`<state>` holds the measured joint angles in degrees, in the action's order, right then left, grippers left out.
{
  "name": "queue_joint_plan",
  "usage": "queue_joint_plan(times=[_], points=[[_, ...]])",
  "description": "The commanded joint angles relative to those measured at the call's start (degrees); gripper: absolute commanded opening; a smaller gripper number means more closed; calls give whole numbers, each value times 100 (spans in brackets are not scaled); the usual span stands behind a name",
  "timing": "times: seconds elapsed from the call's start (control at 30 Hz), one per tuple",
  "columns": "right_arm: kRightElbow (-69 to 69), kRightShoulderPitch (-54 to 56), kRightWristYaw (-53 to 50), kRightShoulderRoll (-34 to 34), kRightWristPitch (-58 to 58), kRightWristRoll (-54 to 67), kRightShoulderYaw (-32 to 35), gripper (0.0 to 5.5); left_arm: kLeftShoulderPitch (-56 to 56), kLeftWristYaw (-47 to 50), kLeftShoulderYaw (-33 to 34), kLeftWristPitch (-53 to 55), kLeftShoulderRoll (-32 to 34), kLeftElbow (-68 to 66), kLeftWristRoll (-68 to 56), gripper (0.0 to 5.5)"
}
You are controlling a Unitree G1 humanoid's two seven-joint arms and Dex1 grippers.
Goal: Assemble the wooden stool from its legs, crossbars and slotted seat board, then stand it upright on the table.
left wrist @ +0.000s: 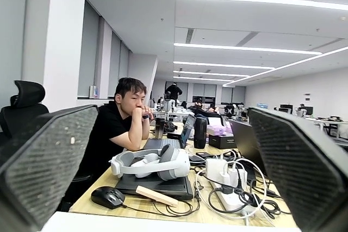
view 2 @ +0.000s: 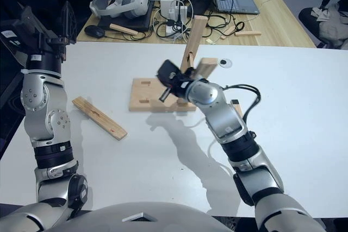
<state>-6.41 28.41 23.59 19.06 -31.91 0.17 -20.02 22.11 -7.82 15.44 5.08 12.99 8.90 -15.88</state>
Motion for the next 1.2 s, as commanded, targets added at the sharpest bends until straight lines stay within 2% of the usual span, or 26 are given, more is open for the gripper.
queue_joint_plan(times=[0.03,0.17,0.3,0.53,0.73,0.83,0.93,1.03,1.1,1.2], points=[[448,-218,-692,-124,248,-165,673,24,-61,-57,-16,-45,64,-95,33,510],[1177,103,-1339,-280,477,-200,1332,24,-50,-99,-70,-53,50,-154,49,510],[2300,927,-1217,-353,964,-145,1497,24,-11,-122,-125,-60,33,-206,55,510],[5772,3023,63,-838,1726,313,1786,24,94,-113,-240,-107,-21,-356,79,510],[6604,3444,1465,-1181,1721,429,1699,24,140,-88,-247,-142,-9,-440,100,510],[6390,3281,1930,-1267,1727,445,1628,24,147,-80,-250,-149,-12,-455,106,510],[5720,3002,1815,-1172,2064,435,1699,24,163,-75,-258,-148,-9,-442,110,510],[3872,2273,1680,-1021,2307,646,1899,24,102,-54,-297,-194,6,-369,191,510],[2012,1466,1524,-903,1912,977,2123,24,-32,-14,-330,-208,-20,-236,237,510],[33,376,1379,-639,1281,1298,2349,24,-340,92,-315,-107,-59,162,255,510]])
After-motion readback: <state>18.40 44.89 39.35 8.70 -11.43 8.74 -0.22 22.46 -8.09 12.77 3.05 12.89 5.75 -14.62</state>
